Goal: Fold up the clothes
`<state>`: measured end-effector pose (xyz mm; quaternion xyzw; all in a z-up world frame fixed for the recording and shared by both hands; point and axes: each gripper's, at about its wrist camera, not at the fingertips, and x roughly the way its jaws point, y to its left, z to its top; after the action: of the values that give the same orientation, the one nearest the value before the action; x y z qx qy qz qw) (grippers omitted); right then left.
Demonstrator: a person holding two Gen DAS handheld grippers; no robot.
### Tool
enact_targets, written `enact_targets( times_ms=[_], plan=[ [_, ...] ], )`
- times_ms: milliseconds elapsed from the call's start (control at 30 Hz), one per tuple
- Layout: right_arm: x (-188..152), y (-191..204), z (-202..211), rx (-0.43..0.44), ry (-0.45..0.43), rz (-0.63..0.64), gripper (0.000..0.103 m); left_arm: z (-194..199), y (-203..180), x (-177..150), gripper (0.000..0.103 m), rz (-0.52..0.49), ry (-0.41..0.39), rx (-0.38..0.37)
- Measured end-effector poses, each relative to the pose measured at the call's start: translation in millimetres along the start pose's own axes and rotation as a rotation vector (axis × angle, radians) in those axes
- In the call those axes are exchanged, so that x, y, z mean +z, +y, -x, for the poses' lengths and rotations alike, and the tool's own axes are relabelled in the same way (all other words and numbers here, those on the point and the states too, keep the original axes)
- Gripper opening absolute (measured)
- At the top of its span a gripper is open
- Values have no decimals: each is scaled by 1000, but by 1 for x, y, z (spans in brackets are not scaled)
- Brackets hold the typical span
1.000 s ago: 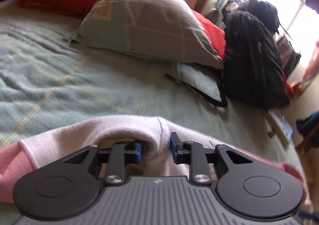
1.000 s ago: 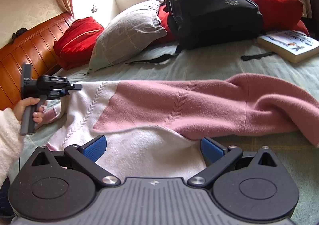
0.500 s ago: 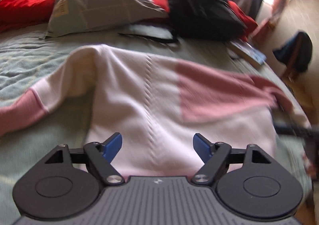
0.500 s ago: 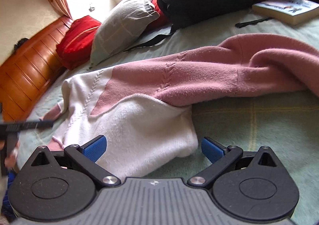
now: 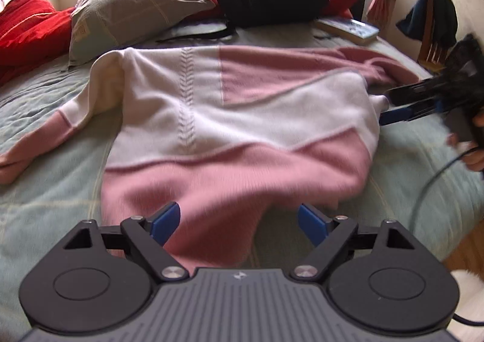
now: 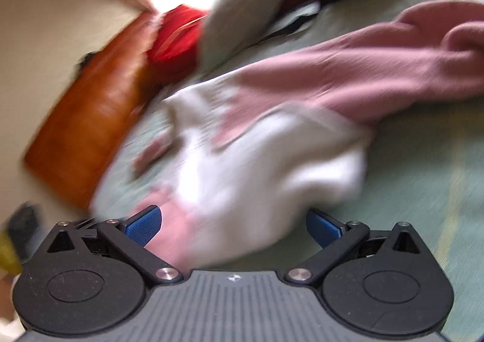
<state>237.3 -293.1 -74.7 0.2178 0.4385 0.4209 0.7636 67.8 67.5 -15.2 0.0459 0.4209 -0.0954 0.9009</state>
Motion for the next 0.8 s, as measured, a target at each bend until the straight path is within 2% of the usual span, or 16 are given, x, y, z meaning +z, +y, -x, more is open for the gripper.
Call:
enact_targets(
  times_ms=[67, 133, 200, 367, 467, 600, 800],
  plan=[
    [-12, 19, 13, 21, -12, 50, 103, 5, -5, -6, 85, -23, 4, 13],
    [-22, 36, 17, -34, -14, 101, 103, 11, -10, -10, 86, -33, 0, 4],
    [-30, 50, 15, -73, 3, 144, 103, 14, -14, -13, 87, -31, -1, -41],
    [-47, 58, -24, -139, 128, 218, 103, 1, -23, -23, 89, -9, 32, -189],
    [-49, 51, -48, -196, 172, 255, 103, -20, -17, -23, 89, 35, 70, -224],
    [-31, 57, -54, -234, 135, 333, 103, -28, 1, -14, 89, 78, 51, -191],
    [11, 66, -65, -205, 90, 380, 103, -25, 33, 11, 89, 120, -34, -160]
  ],
)
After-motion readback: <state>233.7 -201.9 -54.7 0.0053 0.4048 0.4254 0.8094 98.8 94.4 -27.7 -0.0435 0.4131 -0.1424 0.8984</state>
